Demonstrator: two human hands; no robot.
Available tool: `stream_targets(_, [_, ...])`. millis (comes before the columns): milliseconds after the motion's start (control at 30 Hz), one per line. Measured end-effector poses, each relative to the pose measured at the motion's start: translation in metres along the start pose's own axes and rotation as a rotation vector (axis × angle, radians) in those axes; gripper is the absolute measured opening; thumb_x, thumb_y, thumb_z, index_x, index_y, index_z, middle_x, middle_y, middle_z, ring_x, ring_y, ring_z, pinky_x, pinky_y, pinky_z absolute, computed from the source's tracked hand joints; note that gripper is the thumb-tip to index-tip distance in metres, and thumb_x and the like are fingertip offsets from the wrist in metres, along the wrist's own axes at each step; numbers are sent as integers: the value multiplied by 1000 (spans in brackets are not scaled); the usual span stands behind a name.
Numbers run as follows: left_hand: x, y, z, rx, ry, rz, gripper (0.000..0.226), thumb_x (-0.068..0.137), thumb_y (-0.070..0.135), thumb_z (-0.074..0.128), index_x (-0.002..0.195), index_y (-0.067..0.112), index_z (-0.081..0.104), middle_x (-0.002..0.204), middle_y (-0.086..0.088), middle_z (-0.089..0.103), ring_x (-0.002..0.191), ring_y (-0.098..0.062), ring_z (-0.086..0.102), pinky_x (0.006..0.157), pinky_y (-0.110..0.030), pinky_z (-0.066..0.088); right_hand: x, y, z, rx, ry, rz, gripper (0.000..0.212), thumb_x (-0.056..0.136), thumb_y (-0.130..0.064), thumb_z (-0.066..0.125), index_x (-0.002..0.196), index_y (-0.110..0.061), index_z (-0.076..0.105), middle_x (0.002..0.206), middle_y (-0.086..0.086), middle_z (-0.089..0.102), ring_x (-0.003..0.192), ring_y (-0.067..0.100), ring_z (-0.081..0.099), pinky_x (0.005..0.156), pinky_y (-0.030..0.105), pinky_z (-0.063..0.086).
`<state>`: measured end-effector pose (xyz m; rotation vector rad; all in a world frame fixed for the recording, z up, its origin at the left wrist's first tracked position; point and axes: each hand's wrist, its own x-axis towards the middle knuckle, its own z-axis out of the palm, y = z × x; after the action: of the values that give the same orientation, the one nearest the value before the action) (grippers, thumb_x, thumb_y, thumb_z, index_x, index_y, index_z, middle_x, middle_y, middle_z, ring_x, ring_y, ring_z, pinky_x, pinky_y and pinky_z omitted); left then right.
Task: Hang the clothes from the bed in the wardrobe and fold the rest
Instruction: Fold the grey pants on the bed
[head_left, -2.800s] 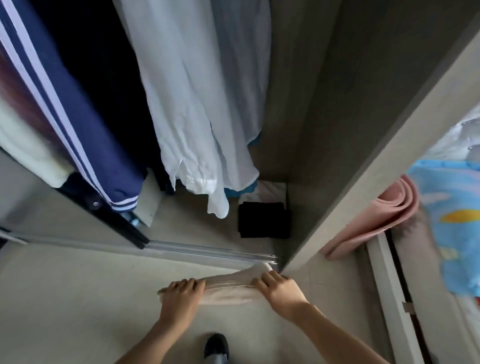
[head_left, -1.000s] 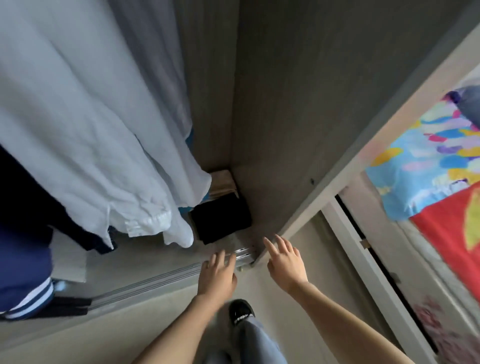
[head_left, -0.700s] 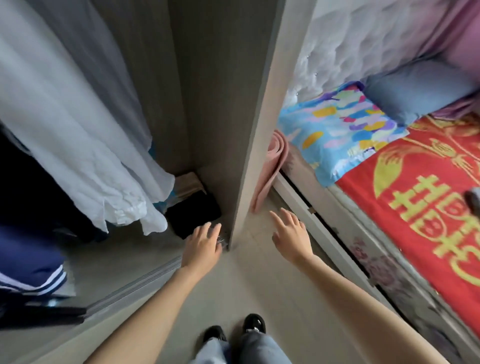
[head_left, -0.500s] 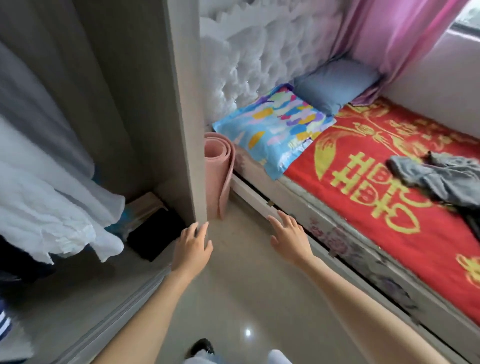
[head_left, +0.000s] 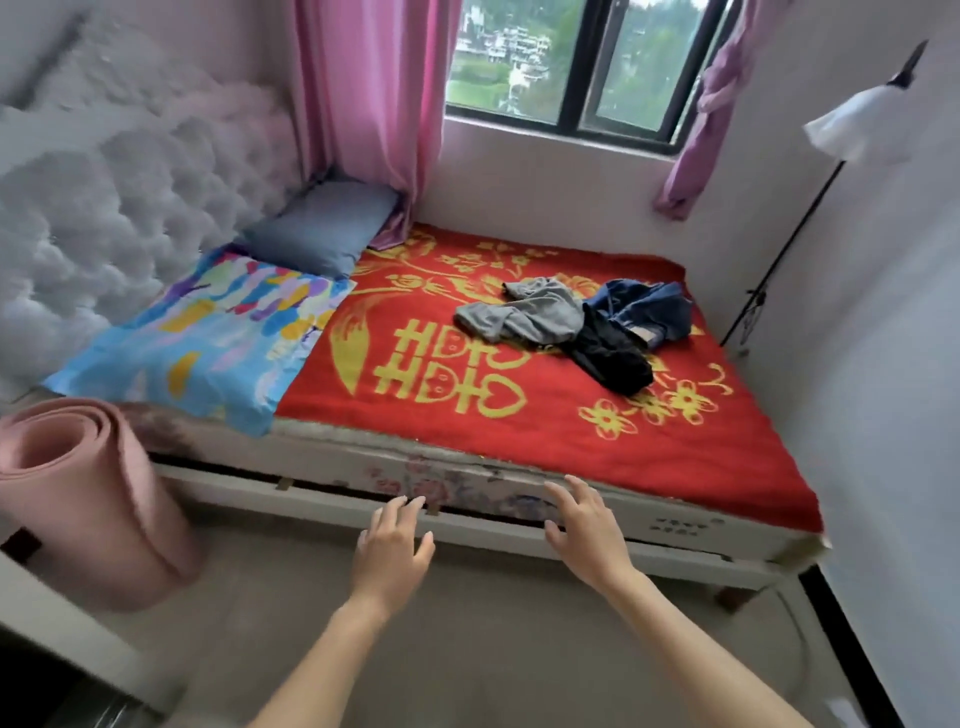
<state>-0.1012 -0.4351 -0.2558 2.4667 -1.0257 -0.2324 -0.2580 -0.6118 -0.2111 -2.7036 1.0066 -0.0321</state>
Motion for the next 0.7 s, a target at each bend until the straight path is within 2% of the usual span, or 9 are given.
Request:
stream_targets(167, [9, 80, 46, 8, -118, 163, 51, 97, 36, 41, 145, 24, 29, 149, 4, 28, 138, -13, 24, 107, -28, 27, -19, 72, -17, -1, 46, 134, 50, 96, -27, 46, 144, -24, 31, 154, 6, 20, 141, 20, 21, 107, 37, 30])
stream_targets(333, [46, 101, 62, 31, -135, 227, 51, 97, 36, 41, 145, 24, 30, 148, 4, 30, 137, -14, 26, 109, -30, 27, -9, 106, -20, 2, 52, 183, 52, 97, -28, 44, 146, -24, 28, 155, 5, 18, 142, 18, 17, 110, 37, 25])
stream_targets(700, [222, 119, 78, 81, -154, 360, 50, 97, 36, 41, 145, 24, 31, 149, 0, 31, 137, -14, 26, 108, -33, 28, 128, 153, -51, -100, 90, 293, 53, 96, -30, 45, 146, -24, 28, 153, 7, 22, 142, 19, 20, 109, 34, 28])
